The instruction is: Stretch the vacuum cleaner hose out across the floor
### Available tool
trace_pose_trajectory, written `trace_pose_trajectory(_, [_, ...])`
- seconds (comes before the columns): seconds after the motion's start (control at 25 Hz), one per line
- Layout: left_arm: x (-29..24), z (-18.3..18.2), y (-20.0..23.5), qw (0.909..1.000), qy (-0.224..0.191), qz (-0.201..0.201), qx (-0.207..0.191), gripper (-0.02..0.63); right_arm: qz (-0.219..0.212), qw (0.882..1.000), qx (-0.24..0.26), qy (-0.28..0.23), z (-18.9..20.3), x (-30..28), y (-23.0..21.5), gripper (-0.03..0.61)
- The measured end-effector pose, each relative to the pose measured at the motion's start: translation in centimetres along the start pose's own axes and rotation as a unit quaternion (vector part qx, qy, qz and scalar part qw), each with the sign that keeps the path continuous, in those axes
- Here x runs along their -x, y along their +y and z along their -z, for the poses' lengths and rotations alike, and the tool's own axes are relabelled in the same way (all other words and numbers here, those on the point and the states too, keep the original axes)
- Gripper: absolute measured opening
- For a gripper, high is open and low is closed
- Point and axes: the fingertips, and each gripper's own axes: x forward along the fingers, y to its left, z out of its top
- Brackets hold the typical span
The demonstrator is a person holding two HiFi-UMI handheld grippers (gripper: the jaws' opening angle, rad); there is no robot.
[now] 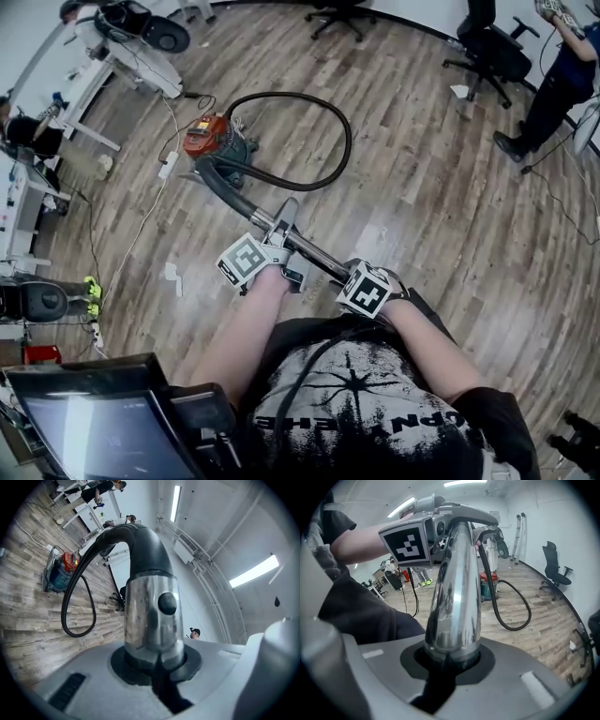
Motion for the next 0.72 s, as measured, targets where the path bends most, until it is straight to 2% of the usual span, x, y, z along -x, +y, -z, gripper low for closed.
trace_pose_trajectory(0.08, [1.2, 0.0, -0.7, 0.9994, -0.011, 0.015, 0.028, 0.035, -0.002, 1.0, 0.007, -0.002, -0.3, 0.1, 1.1, 0.078])
trace_pose_trajectory(0.24, [4.7, 1.7, -1.3, 0.9991, -0.017, 0.027, 0.03, 0.035, 0.006, 1.0, 0.01, -0.001, 1.1, -0.1, 4.6, 0.077])
trace_pose_trajectory(0.36, [9.2, 3.4, -1.3, 0.9984, -0.018, 0.047, 0.026, 0.035, 0.027, 0.999, 0.018, -0.007, 2.2, -1.3, 8.5, 0.078])
trace_pose_trajectory(0.44, [12.0, 5.0, -1.1, 0.9977, -0.02, 0.056, 0.031, 0.035, 0.04, 0.999, 0.018, 0.007, 4.0, -1.9, 11.1, 0.077])
trace_pose_trajectory(0.64, [17.5, 11.6, -1.2, 0.9926, -0.002, 0.066, 0.102, 0.035, 0.029, 0.999, -0.012, 0.04, 9.8, -2.1, 18.5, 0.078])
trace_pose_trajectory(0.68, [18.4, 12.5, -1.0, 0.9941, 0.004, 0.057, 0.092, 0.035, 0.028, 0.999, -0.017, 0.044, 10.7, -1.9, 19.6, 0.078])
trace_pose_trajectory(0.72, [19.1, 13.2, -0.7, 0.9971, 0.011, 0.041, 0.064, 0.035, 0.029, 0.998, -0.019, 0.046, 11.4, -1.6, 20.3, 0.078])
